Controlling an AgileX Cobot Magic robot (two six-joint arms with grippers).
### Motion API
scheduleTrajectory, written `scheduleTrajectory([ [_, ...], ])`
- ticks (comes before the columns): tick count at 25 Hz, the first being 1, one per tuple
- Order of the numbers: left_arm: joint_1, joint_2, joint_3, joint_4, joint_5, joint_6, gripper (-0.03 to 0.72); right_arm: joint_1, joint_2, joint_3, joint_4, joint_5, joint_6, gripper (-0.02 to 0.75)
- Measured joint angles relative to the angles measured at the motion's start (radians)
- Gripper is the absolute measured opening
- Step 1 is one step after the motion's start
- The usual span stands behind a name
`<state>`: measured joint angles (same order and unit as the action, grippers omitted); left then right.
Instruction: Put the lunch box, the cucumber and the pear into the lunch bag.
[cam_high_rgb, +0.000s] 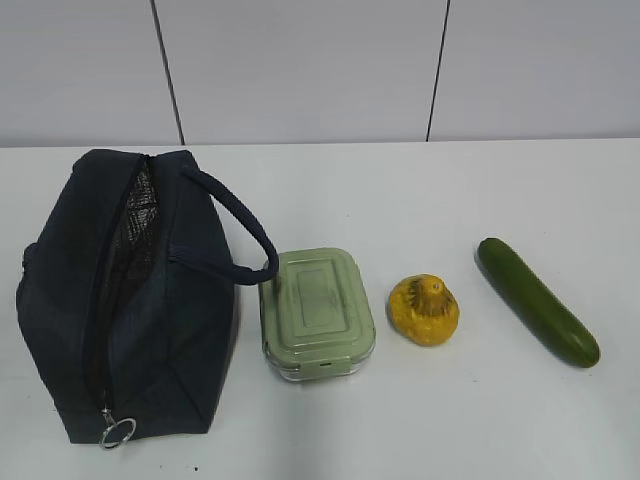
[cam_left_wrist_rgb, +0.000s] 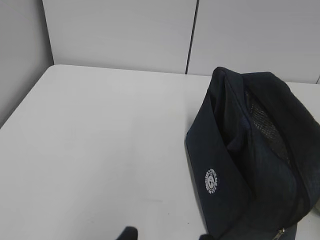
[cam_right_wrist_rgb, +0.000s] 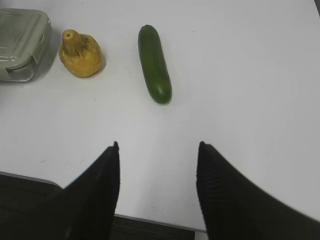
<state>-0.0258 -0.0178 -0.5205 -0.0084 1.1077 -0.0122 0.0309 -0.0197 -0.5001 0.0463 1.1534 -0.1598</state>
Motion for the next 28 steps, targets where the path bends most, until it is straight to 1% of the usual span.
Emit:
scheduleTrajectory([
  [7, 0.000, 0.000, 0.000, 0.000, 0.000, 0.000, 0.238, 0.000, 0.002, -0.011, -0.015, 0.000, 0.002, 0.397],
  [9, 0.000, 0.000, 0.000, 0.000, 0.000, 0.000, 0.238, 0.000, 0.040, -0.031, -0.017, -0.005, 0.013, 0.397],
  [14, 0.000, 0.000, 0.000, 0.000, 0.000, 0.000, 0.238, 0.000, 0.271, -0.095, -0.019, -0.024, 0.019, 0.399],
  [17, 0.000, 0.000, 0.000, 0.000, 0.000, 0.000, 0.238, 0.000, 0.432, -0.164, -0.002, -0.045, 0.019, 0.433],
  [21, 0.000, 0.000, 0.000, 0.000, 0.000, 0.000, 0.238, 0.000, 0.637, -0.278, 0.048, -0.095, -0.025, 0.492],
  [28, 0.000, 0.000, 0.000, 0.000, 0.000, 0.000, 0.238, 0.000, 0.962, -0.493, 0.065, -0.148, -0.104, 0.503],
])
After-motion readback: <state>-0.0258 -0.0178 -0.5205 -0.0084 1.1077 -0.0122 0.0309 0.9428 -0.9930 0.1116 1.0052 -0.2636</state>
